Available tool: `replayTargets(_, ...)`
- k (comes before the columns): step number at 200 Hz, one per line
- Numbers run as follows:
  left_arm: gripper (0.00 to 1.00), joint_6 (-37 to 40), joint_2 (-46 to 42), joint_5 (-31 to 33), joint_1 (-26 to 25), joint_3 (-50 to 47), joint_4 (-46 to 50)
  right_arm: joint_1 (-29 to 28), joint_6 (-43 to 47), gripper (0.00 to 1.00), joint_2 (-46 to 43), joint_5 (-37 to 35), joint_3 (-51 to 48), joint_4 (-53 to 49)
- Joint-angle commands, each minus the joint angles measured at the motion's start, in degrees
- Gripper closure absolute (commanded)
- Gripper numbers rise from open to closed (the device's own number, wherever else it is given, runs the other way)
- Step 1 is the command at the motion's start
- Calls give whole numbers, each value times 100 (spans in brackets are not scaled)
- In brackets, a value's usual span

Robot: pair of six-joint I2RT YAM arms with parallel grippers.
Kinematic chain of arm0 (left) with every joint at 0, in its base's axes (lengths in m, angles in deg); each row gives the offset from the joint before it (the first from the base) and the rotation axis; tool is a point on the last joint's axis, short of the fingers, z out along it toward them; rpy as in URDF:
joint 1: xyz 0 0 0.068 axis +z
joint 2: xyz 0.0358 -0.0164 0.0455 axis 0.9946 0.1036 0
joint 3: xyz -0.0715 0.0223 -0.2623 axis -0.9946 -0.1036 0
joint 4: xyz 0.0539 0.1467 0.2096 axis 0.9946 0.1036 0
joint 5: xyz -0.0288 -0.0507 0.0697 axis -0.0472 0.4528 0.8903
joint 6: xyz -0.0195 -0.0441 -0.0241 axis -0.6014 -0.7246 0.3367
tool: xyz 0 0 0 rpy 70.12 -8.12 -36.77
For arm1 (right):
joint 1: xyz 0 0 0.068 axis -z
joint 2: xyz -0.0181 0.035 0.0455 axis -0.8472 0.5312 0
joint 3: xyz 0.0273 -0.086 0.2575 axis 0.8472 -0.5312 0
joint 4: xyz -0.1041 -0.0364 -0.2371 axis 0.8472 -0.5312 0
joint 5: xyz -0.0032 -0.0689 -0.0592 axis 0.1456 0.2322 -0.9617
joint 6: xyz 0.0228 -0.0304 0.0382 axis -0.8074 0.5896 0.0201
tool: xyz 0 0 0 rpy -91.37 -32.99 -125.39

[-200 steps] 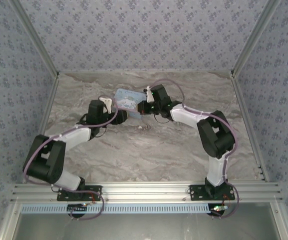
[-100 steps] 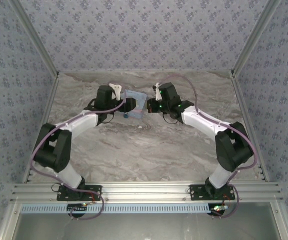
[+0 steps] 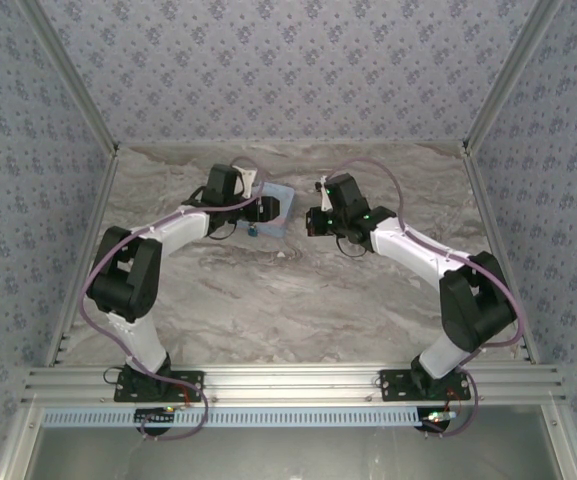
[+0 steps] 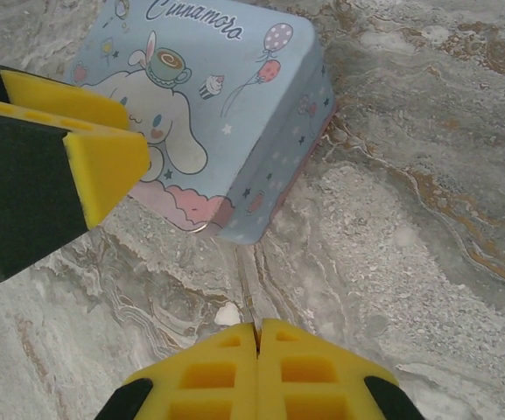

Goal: Unlock the padlock with the key

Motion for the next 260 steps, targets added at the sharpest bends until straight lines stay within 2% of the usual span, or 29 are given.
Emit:
replayTargets(1,26,313,147,-114,-36,129,663,37,104,100,-226,-166,-30,-206)
replayTargets(62,27,925,85,31,-182,125,1705,103,107,100,-448,-281,-184,-328)
replayTargets(106,27,1102,11,126,-276,75,2038,121,78,100,-544,-324,-259,-353)
replayTargets(151,28,1013,-390,133,-441,-278,2073,180,91,100,-630,-310,-312,-368)
replayTargets(224,28,627,-1493,282,-735,-1439,1689,96,8,100,-543,-26,-470,-55)
replayTargets(260,24,401,-2125,353,-729,-1429,1671,-123,-53,100,-373,180,-418,201)
